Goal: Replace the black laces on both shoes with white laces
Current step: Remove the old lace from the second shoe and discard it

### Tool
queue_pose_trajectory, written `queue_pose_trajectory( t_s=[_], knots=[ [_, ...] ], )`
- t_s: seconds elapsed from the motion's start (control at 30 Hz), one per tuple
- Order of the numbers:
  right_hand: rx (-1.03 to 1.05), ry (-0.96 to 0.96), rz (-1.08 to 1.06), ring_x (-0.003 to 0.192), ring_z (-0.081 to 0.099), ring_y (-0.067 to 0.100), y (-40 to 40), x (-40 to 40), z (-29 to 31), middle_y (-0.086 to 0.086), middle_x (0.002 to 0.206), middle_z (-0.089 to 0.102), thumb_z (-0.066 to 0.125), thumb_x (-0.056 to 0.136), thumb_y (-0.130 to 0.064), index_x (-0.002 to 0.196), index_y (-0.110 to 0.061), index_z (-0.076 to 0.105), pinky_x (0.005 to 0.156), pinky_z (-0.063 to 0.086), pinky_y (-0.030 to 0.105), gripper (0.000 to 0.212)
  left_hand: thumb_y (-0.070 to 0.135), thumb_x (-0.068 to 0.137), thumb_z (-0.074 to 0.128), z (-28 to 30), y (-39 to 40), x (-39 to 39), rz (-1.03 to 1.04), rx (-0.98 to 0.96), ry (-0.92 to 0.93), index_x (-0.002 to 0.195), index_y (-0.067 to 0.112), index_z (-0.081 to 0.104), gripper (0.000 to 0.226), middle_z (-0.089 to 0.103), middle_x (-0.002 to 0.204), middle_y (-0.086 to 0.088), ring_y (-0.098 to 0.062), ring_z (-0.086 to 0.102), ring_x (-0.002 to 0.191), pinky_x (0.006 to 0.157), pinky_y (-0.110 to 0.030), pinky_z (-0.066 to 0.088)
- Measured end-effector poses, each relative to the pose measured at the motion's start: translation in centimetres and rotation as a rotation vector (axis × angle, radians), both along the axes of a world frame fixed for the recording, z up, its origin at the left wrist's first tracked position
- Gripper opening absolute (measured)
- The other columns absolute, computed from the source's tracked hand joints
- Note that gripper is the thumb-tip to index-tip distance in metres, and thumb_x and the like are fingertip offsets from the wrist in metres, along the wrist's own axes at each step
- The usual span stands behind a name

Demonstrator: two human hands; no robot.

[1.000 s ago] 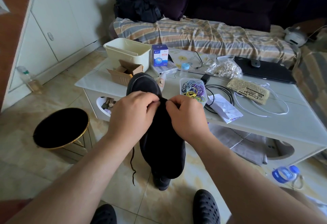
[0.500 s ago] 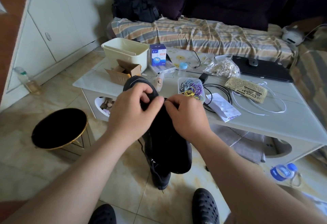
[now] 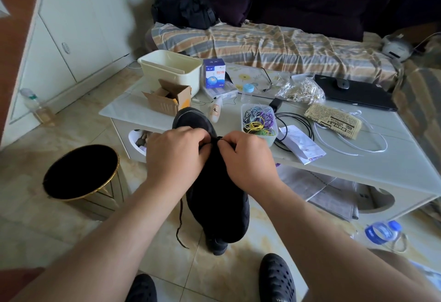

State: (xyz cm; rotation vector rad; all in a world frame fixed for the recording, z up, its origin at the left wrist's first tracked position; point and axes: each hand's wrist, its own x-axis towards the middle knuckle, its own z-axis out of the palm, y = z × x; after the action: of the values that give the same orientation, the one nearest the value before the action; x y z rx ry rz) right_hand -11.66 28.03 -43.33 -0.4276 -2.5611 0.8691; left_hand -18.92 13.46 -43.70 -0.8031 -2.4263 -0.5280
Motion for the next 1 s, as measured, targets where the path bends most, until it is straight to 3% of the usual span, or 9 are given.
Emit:
queue_pose_trajectory(
  t_s=[0.2,0.27,0.33,0.43,0.53,0.67,0.87,0.93,1.0],
  knots=[
    [-0.104,-0.051,-0.119,0.079,0.063,0.030,2.4,-0.5,0.0,0.004,0.075,0.068,0.058,0.095,-0.035,0.084,-0.015,0.071,0.070,0.054,0.038,0.027,0.023,0.089,0.070,1.6,-1.4,-0.9,-0.306,0.265,-0.438,0.077,0.029,0.067,0.014,0.063,0.081,0.014,-0.004,0.058,0.076,0.069,-0.027,0.044],
    [-0.159,-0.068,-0.162,0.080,0.063,0.032,3.4,-0.5,0.1,0.005,0.073,0.067,0.058,0.095,-0.035,0.084,-0.015,0.071,0.071,0.053,0.038,0.026,0.026,0.085,0.065,2.7,-2.9,-1.5,-0.200,0.577,-0.607,0.076,0.027,0.066,0.009,0.062,0.070,0.017,-0.002,0.053,0.067,0.066,-0.025,0.041],
    [-0.163,-0.058,-0.148,0.079,0.064,0.030,3.6,-0.4,0.3,0.004,0.073,0.068,0.058,0.096,-0.035,0.085,-0.016,0.071,0.072,0.053,0.038,0.026,0.024,0.083,0.059,3.2,-4.5,-2.2,-0.069,0.698,-0.542,0.079,0.020,0.064,0.007,0.060,0.068,0.010,-0.010,0.053,0.069,0.068,-0.032,0.040],
    [-0.127,-0.026,-0.116,0.079,0.064,0.026,2.7,-0.3,0.3,0.001,0.075,0.070,0.058,0.098,-0.036,0.089,-0.017,0.072,0.072,0.054,0.035,0.026,0.016,0.087,0.063,3.3,-4.9,-1.7,-0.081,0.428,-0.336,0.092,0.019,0.061,0.006,0.061,0.085,0.005,-0.015,0.054,0.082,0.074,-0.037,0.043],
    [-0.076,0.021,-0.085,0.079,0.063,0.028,1.7,-0.4,0.3,0.002,0.075,0.070,0.059,0.098,-0.038,0.089,-0.015,0.073,0.071,0.052,0.036,0.028,0.032,0.084,0.066,2.9,-3.1,-0.4,-0.203,0.285,-0.176,0.108,0.020,0.069,0.027,0.065,0.102,0.003,-0.024,0.059,0.098,0.089,-0.040,0.046],
    [-0.026,0.067,-0.003,0.080,0.062,0.027,0.3,-0.3,0.2,0.002,0.080,0.071,0.059,0.098,-0.038,0.091,-0.019,0.074,0.071,0.052,0.038,0.025,0.048,0.079,0.062,1.1,-1.3,-0.1,-0.146,-0.052,-0.109,0.096,0.031,0.077,0.028,0.065,0.095,0.006,-0.031,0.061,0.093,0.081,-0.045,0.050],
    [0.032,0.051,0.033,0.080,0.060,0.030,-0.3,0.0,-0.4,0.003,0.081,0.069,0.058,0.099,-0.037,0.091,-0.020,0.071,0.069,0.051,0.039,0.022,0.047,0.085,0.055,0.3,-0.4,0.5,-0.055,-0.081,-0.099,0.079,0.028,0.076,0.029,0.062,0.074,0.005,-0.028,0.058,0.081,0.072,-0.039,0.044],
    [0.007,0.030,0.005,0.080,0.061,0.029,0.3,0.0,-0.3,0.003,0.080,0.070,0.058,0.098,-0.036,0.090,-0.019,0.071,0.068,0.051,0.038,0.023,0.041,0.079,0.054,0.7,-0.5,0.4,-0.173,0.120,-0.281,0.070,0.026,0.072,0.026,0.062,0.069,0.007,-0.022,0.057,0.077,0.071,-0.037,0.045],
    [-0.012,-0.017,-0.059,0.080,0.061,0.028,1.3,-0.2,-0.2,0.002,0.079,0.070,0.057,0.097,-0.035,0.089,-0.018,0.072,0.067,0.050,0.036,0.024,0.029,0.066,0.057,1.8,-1.0,0.1,-0.324,0.535,-0.665,0.057,0.021,0.063,0.014,0.056,0.063,0.006,-0.018,0.049,0.069,0.069,-0.037,0.038]
  ],
)
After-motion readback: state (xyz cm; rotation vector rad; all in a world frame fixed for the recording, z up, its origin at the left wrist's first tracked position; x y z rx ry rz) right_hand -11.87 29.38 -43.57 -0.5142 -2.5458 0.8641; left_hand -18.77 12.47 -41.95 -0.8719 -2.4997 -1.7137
